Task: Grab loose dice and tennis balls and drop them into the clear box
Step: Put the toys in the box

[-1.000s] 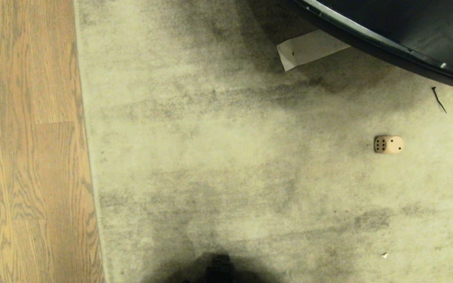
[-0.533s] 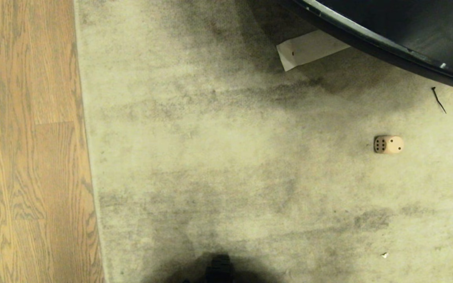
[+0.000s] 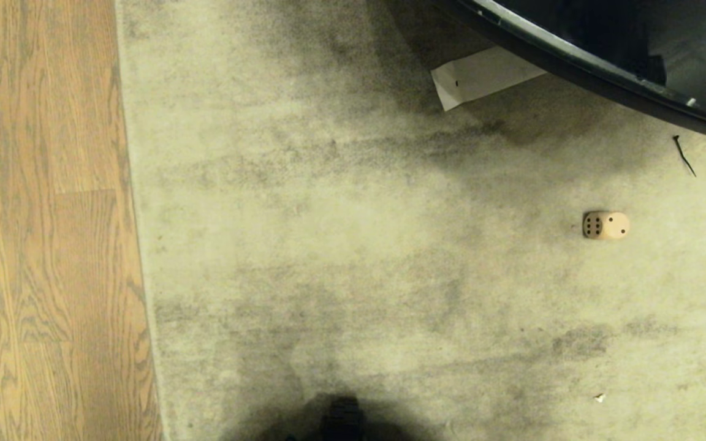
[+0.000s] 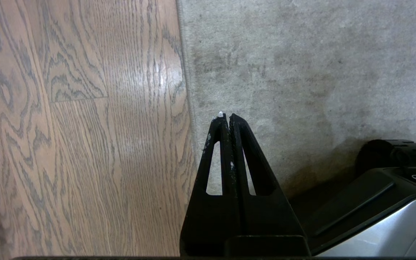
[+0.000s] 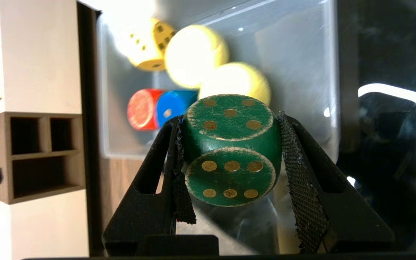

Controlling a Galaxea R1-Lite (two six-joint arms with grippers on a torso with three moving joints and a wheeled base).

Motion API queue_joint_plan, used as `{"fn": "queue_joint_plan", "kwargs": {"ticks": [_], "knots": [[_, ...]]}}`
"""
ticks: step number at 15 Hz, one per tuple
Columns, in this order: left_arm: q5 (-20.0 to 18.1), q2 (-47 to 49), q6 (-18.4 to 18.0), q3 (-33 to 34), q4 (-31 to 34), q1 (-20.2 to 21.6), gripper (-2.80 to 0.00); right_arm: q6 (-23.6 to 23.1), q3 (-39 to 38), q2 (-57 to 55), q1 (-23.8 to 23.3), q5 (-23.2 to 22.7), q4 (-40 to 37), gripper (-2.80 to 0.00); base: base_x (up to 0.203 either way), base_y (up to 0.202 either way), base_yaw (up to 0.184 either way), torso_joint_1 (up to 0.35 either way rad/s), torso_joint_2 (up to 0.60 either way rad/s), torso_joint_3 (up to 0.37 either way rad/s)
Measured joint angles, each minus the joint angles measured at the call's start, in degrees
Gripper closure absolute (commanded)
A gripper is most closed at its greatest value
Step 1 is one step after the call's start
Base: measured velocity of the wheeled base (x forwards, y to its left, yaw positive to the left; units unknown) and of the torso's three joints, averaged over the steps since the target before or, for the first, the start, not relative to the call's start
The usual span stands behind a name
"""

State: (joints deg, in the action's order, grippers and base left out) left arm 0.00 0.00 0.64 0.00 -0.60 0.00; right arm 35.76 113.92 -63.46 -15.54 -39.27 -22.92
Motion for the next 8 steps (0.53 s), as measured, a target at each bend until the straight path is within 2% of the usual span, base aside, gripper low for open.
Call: {"fn": "queue_joint_plan", "kwargs": {"ticks": [3, 8], "knots": [[-0.01, 0.00, 0.03, 0.00, 0.00, 0.00, 0.00, -0.02, 0.02, -2.20, -0.33, -0.06, 3.13, 0.00, 0.000, 0.000, 0.000, 0.000, 0.00, 0.000], [0.00, 0.00, 0.07, 0.00, 0.02, 0.00, 0.00, -0.02, 0.07, -3.57, -0.38, -0.22, 3.75, 0.00, 0.000, 0.000, 0.000, 0.000, 0.00, 0.000]]}}
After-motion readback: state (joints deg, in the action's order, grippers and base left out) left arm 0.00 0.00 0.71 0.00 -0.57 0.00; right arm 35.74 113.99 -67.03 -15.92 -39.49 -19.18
